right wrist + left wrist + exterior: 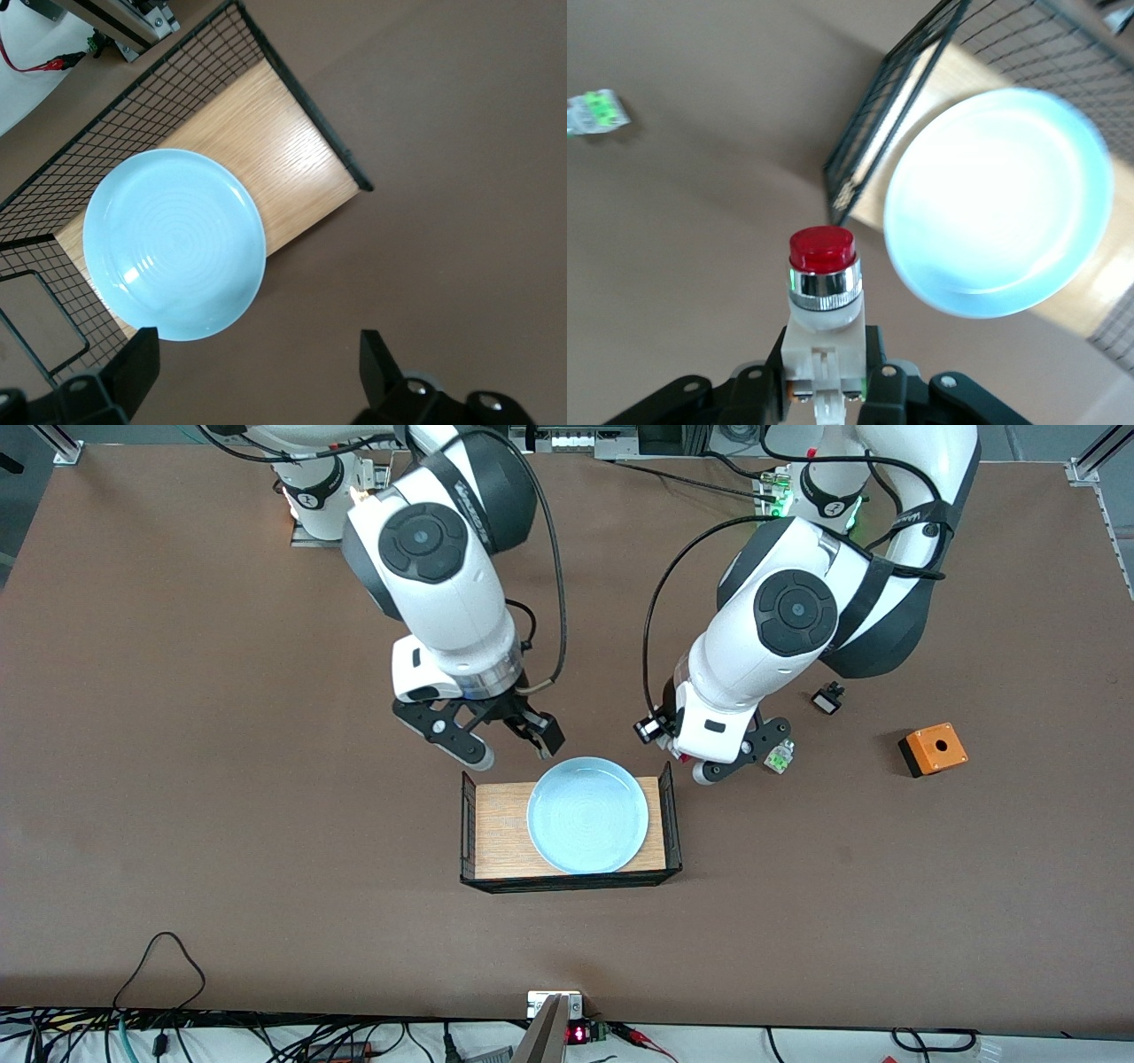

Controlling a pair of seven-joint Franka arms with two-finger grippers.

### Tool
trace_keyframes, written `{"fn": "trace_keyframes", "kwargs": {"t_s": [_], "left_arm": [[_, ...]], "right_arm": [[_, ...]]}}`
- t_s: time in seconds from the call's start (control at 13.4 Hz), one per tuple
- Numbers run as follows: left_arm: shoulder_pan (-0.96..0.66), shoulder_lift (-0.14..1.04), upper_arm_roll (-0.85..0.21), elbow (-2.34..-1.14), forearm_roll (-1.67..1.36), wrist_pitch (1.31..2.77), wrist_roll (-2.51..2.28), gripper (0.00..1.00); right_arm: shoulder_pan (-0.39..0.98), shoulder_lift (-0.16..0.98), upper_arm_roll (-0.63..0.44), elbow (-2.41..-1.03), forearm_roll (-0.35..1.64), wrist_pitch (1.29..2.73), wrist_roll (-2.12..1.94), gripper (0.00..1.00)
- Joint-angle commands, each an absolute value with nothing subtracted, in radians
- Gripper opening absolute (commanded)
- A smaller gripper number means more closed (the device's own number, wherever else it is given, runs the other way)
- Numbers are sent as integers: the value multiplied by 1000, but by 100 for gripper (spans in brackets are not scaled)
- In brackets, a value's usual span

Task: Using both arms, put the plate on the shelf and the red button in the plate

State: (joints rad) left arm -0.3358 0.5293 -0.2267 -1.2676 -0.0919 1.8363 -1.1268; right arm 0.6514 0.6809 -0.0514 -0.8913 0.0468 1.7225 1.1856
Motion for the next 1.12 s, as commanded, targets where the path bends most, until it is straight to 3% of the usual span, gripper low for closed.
{"fn": "trace_keyframes", "kwargs": {"t_s": [0.0, 0.15, 0.52, 1.04], "left_arm": [[-363, 627, -218, -1126, -77, 1842, -1181, 10], [-370, 685, -218, -1065, -77, 1862, -1190, 10], [-374, 730, -218, -1065, -78, 2035, -1190, 10], [-380, 782, -218, -1068, -83, 2083, -1192, 10]], "right_arm": [[609, 612, -49, -891, 35, 1643, 1059, 100], [569, 560, -51, -891, 31, 1589, 918, 100], [421, 462, -51, -891, 28, 1434, 400, 100], [230, 431, -54, -894, 15, 1358, -55, 100]]}}
